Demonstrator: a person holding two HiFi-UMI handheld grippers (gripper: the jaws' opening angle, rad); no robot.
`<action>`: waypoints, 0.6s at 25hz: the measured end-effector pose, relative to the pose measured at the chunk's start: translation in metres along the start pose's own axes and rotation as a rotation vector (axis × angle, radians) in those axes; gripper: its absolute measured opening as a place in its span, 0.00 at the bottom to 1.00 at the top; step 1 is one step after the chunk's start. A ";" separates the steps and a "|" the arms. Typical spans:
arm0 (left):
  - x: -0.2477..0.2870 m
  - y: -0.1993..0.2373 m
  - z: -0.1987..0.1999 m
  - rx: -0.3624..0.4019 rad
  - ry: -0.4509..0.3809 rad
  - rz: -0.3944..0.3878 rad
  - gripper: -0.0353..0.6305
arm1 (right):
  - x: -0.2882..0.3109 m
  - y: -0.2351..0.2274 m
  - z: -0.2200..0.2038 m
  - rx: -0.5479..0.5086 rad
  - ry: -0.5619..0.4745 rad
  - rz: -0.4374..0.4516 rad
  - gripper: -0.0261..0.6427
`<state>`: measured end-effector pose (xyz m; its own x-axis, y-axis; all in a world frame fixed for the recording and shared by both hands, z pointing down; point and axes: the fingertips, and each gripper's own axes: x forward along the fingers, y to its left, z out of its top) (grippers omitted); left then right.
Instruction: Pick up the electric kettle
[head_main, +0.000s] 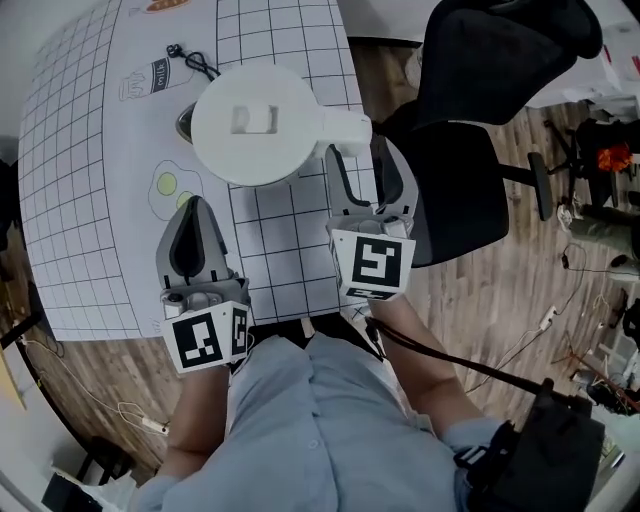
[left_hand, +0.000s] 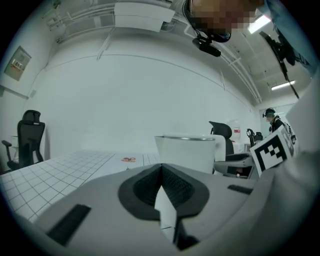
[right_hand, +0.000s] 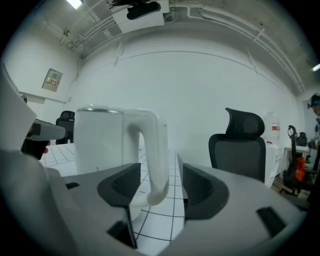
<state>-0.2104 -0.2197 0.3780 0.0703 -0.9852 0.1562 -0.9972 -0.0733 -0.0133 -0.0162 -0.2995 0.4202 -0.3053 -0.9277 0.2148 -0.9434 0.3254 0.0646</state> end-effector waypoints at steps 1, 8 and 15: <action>0.004 0.004 -0.005 -0.004 0.015 0.003 0.05 | 0.007 -0.001 -0.005 -0.002 0.014 -0.008 0.42; 0.033 0.027 -0.017 -0.027 0.052 0.014 0.05 | 0.046 -0.009 -0.015 0.000 0.037 -0.065 0.41; 0.040 0.039 -0.023 -0.047 0.073 0.022 0.05 | 0.058 -0.011 -0.005 -0.003 0.007 -0.104 0.23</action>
<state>-0.2471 -0.2588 0.4064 0.0480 -0.9725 0.2279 -0.9987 -0.0425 0.0288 -0.0230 -0.3560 0.4373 -0.2047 -0.9553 0.2134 -0.9695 0.2279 0.0902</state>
